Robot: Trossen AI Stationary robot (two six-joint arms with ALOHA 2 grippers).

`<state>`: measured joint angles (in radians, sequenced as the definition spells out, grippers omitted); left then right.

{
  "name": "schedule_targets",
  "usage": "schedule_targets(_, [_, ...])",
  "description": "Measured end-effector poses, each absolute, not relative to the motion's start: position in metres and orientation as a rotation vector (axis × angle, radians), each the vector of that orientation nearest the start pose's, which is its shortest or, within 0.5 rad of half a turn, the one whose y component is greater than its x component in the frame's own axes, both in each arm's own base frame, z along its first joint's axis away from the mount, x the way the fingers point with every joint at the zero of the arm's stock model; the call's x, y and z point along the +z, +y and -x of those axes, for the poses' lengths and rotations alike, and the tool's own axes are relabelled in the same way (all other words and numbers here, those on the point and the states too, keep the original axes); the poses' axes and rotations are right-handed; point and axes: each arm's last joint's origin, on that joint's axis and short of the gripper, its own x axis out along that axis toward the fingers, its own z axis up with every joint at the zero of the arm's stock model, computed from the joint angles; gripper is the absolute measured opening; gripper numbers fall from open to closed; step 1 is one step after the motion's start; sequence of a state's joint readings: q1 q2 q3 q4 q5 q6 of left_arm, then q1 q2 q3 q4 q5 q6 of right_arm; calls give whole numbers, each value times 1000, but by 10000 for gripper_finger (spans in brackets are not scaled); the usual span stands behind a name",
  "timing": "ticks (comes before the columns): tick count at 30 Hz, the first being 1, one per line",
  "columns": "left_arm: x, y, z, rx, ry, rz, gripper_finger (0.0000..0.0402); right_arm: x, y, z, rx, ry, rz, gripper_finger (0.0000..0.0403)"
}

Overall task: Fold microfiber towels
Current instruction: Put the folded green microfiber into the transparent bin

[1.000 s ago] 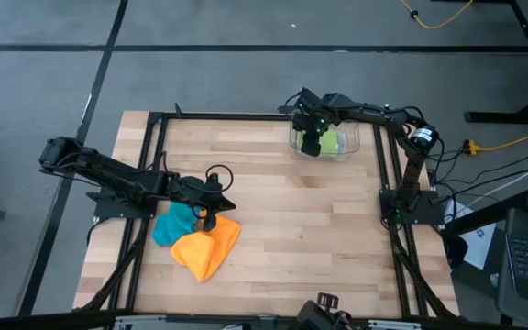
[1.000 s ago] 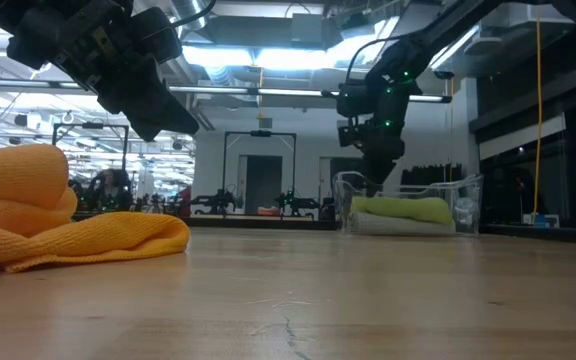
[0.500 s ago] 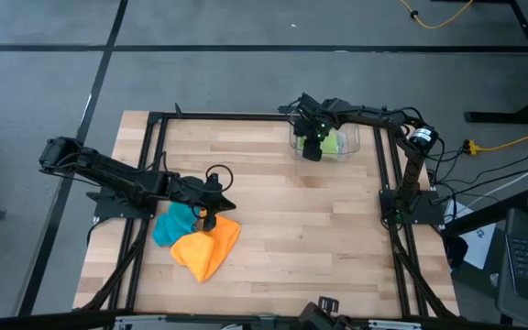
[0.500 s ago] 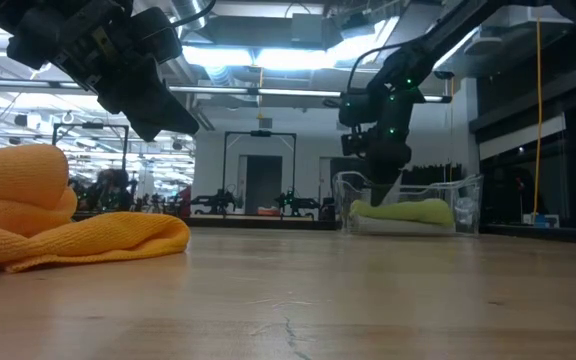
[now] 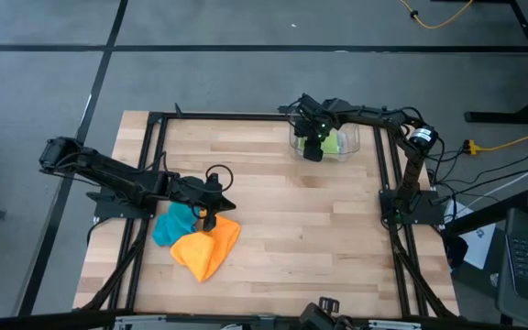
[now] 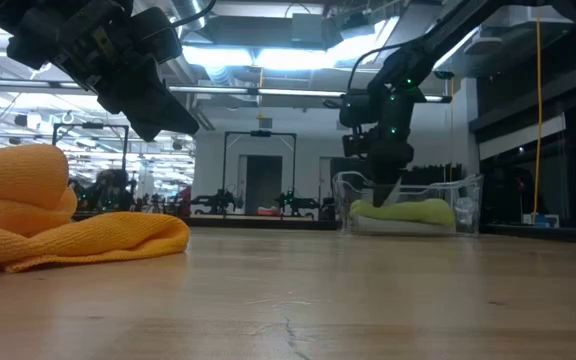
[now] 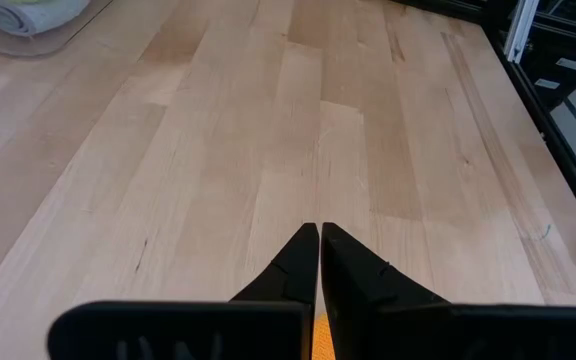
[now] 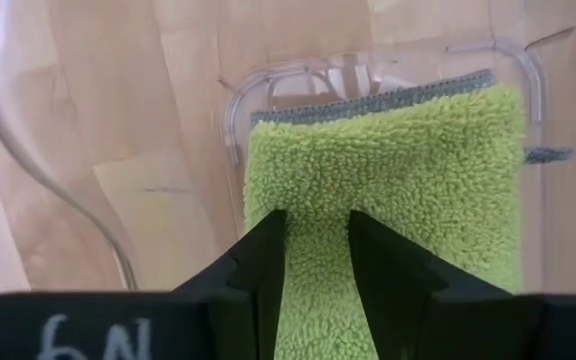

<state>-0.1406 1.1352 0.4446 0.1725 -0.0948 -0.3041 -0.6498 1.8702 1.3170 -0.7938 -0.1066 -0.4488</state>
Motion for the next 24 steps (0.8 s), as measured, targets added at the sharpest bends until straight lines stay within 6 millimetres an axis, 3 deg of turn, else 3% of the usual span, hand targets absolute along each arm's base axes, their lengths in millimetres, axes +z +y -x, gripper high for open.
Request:
schedule_targets(21, [185,-28,-218,34,516,237,9,185,-216,-290,-180,1307,-108,117])
schedule_targets(24, [185,-28,-218,35,517,236,9,202,-217,-288,-195,1306,-108,117])
